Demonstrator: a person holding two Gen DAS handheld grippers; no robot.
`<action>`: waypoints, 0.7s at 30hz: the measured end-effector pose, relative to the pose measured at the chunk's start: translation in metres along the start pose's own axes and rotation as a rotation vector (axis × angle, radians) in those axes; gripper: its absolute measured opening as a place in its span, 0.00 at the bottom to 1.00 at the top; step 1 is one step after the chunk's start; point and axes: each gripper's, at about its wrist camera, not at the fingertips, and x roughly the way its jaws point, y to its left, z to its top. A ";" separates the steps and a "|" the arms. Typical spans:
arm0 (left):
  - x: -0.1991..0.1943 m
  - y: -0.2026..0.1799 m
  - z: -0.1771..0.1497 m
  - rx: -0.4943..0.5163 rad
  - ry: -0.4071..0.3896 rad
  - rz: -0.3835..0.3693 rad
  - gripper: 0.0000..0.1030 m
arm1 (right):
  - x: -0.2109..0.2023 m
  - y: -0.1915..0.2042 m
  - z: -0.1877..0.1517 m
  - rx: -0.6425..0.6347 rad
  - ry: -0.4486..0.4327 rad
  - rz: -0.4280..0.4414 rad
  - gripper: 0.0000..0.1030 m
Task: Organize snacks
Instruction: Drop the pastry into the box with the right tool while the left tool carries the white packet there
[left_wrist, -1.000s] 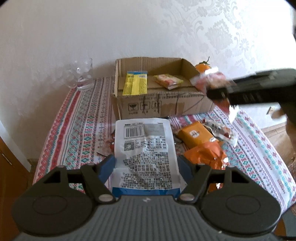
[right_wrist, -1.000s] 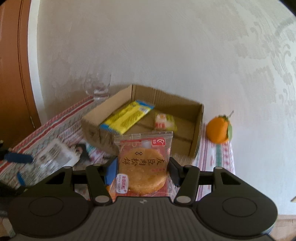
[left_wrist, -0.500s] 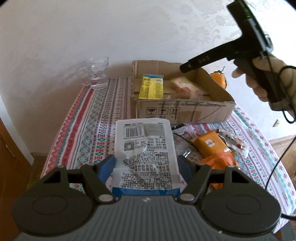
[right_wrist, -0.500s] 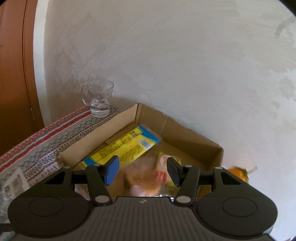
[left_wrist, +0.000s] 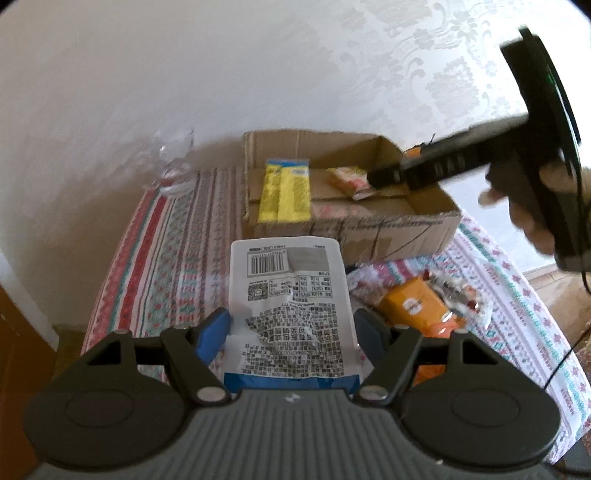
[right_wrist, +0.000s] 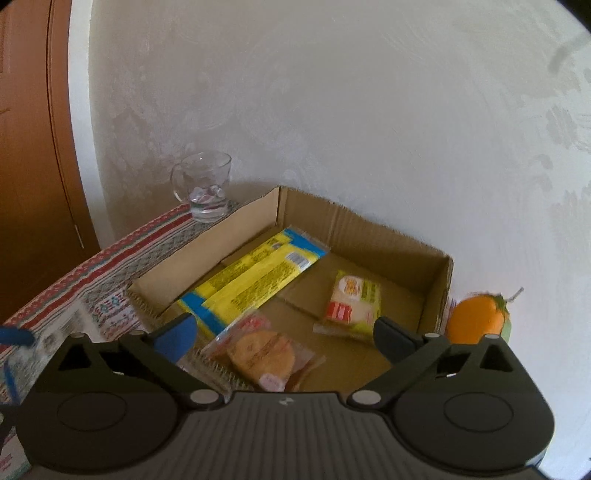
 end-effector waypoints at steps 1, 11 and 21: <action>0.000 -0.001 0.004 0.008 -0.007 -0.004 0.71 | -0.001 0.001 -0.003 0.001 0.003 0.000 1.00; 0.019 -0.011 0.067 0.070 -0.054 -0.085 0.71 | 0.000 -0.002 -0.025 0.036 0.025 -0.021 1.00; 0.094 -0.032 0.136 0.107 -0.068 -0.103 0.71 | -0.006 -0.008 -0.037 0.049 0.033 -0.061 1.00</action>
